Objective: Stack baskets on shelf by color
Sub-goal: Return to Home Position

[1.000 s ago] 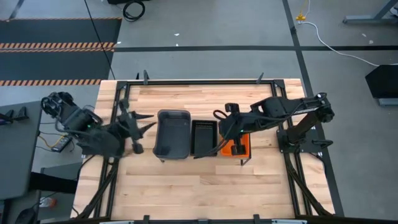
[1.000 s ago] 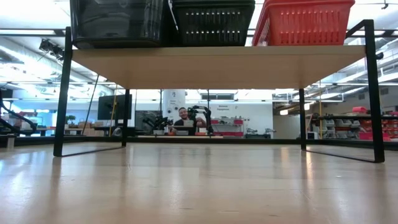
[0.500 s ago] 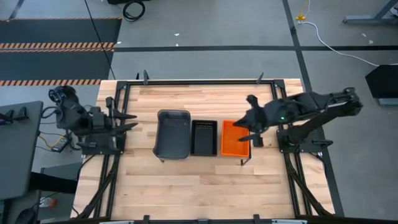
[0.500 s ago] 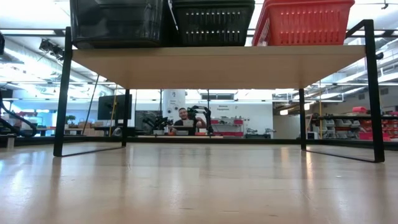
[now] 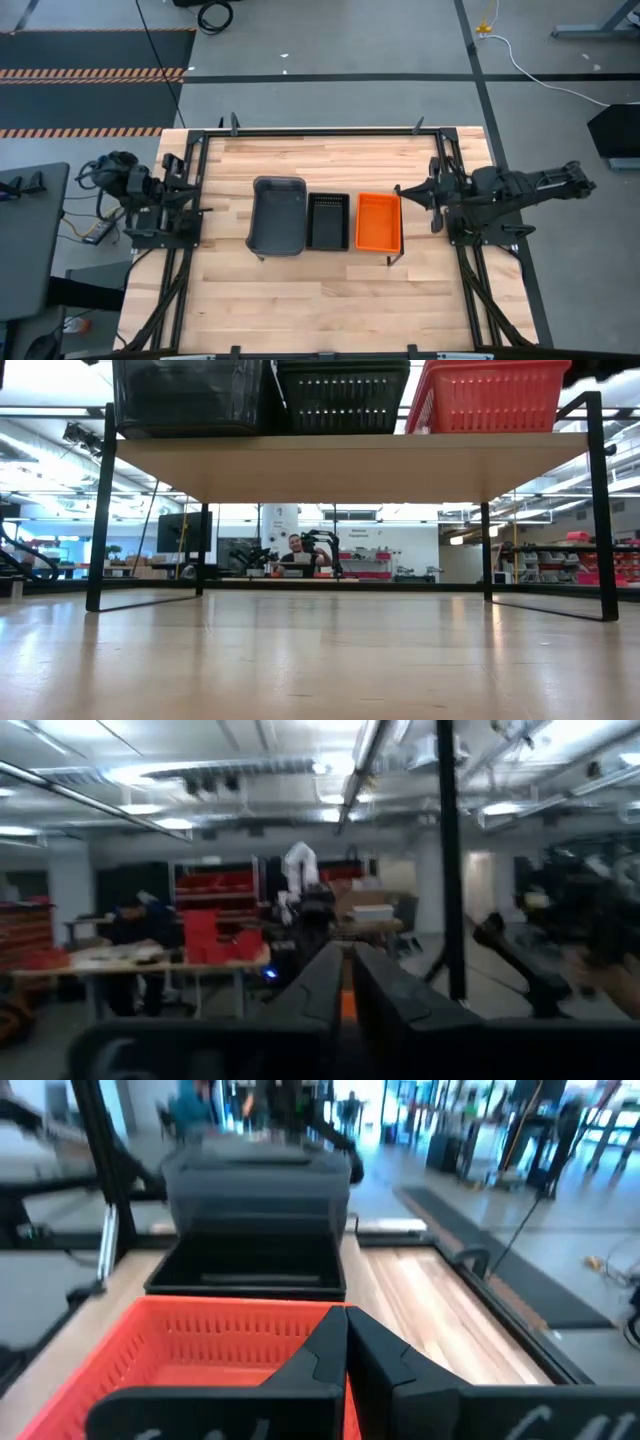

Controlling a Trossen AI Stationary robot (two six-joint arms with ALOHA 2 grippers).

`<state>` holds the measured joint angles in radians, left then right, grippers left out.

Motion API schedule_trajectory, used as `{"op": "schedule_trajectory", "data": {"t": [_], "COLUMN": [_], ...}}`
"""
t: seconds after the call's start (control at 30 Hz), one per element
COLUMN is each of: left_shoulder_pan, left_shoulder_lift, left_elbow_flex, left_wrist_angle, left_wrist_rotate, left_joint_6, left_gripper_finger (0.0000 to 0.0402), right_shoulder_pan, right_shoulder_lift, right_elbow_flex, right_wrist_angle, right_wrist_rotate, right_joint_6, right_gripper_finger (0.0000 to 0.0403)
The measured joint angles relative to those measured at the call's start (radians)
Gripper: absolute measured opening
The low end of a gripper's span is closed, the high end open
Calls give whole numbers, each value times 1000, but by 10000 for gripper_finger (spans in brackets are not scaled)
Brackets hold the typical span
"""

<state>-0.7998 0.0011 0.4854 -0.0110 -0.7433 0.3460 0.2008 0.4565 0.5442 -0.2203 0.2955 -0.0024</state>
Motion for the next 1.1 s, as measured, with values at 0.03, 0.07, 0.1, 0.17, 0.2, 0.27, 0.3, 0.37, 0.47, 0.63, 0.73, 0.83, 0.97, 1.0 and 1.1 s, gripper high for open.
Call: {"op": "schedule_trajectory", "data": {"t": [0.03, 0.07, 0.1, 0.17, 0.2, 0.27, 0.3, 0.37, 0.47, 0.63, 0.73, 0.83, 0.97, 1.0, 1.1], "left_shoulder_pan": [1, 3, 7, 14, 18, 30, 36, 51, 80, 147, 186, 222, 253, 257, 267], "left_shoulder_lift": [2, 6, 7, 8, 7, 2, 2, 4, 4, 3, 3, 3, 3, 3, 3], "left_elbow_flex": [-21, -42, -60, -92, -105, -130, -138, -159, -215, -305, -352, -372, -367, -368, -374], "left_wrist_angle": [43, 73, 95, 143, 154, 153, 154, 162, 152, 156, 152, 141, 112, 80, 6], "left_wrist_rotate": [-7, -11, -3, 26, 30, 35, 34, 41, 48, 70, 101, 135, 224, 228, 228], "left_joint_6": [15, 37, 53, 64, 67, 56, 48, 28, -10, -113, -181, -226, -265, -286, -340], "left_gripper_finger": [26, 14, 8, 7, 7, 5, 4, 4, 3, 2, 1, 1, 1, 1, 1], "right_shoulder_pan": [-1, 0, 0, 0, -1, -5, -9, -18, -34, -80, -126, -182, -256, -274, -313], "right_shoulder_lift": [-34, -66, -94, -144, -169, -210, -230, -262, -304, -362, -400, -435, -452, -452, -442], "right_elbow_flex": [-35, -68, -101, -155, -182, -224, -243, -279, -333, -422, -467, -503, -534, -538, -538], "right_wrist_angle": [27, 46, 71, 99, 108, 126, 129, 124, 123, 130, 148, 185, 239, 245, 254], "right_wrist_rotate": [0, 0, 0, 0, 1, 3, 3, 15, 48, 71, 45, -52, -288, -329, -383], "right_joint_6": [-1, -7, -21, -51, -60, -75, -83, -93, -119, -182, -203, -211, -211, -210, -199], "right_gripper_finger": [11, 11, 11, 11, 11, 11, 11, 11, 11, 11, 11, 11, 11, 11, 11]}}
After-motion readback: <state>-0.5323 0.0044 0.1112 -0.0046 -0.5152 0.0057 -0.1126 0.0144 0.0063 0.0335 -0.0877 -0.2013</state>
